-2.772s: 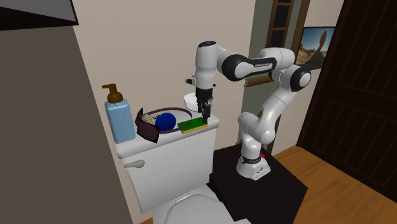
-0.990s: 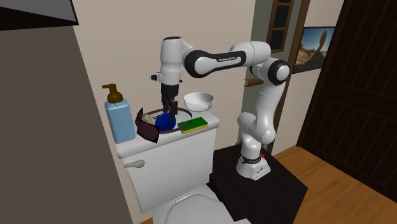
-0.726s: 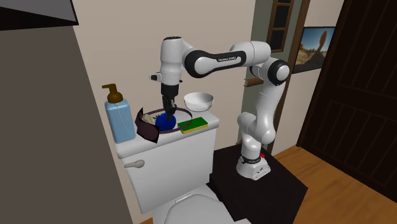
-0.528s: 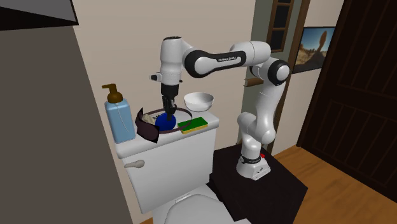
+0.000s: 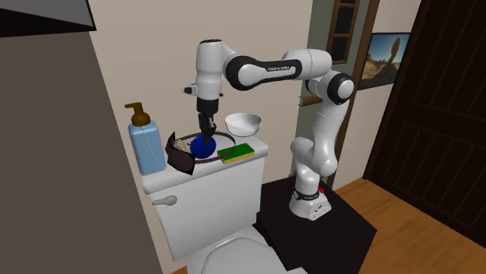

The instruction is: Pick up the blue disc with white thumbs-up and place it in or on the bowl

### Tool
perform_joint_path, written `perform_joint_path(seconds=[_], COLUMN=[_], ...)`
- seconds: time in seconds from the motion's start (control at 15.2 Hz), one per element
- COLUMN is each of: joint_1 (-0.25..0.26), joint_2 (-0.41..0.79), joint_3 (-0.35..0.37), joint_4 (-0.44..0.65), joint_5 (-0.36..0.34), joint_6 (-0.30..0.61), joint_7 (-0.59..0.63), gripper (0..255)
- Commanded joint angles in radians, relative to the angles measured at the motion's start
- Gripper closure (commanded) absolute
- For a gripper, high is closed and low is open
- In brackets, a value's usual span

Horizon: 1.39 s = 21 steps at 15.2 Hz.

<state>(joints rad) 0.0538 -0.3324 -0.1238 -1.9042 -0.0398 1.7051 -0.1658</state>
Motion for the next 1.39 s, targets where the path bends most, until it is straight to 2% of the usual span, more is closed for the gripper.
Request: perform_joint_path(seconds=[0.0, 1.32], joint_1=[0.000, 0.003], joint_2=[0.008, 0.138], joint_3=[-0.001, -0.006], joint_4=[0.036, 0.455], joint_5=[0.001, 0.016], joint_6=[-0.028, -0.318], joint_7=[-0.002, -0.015], gripper=[255, 255])
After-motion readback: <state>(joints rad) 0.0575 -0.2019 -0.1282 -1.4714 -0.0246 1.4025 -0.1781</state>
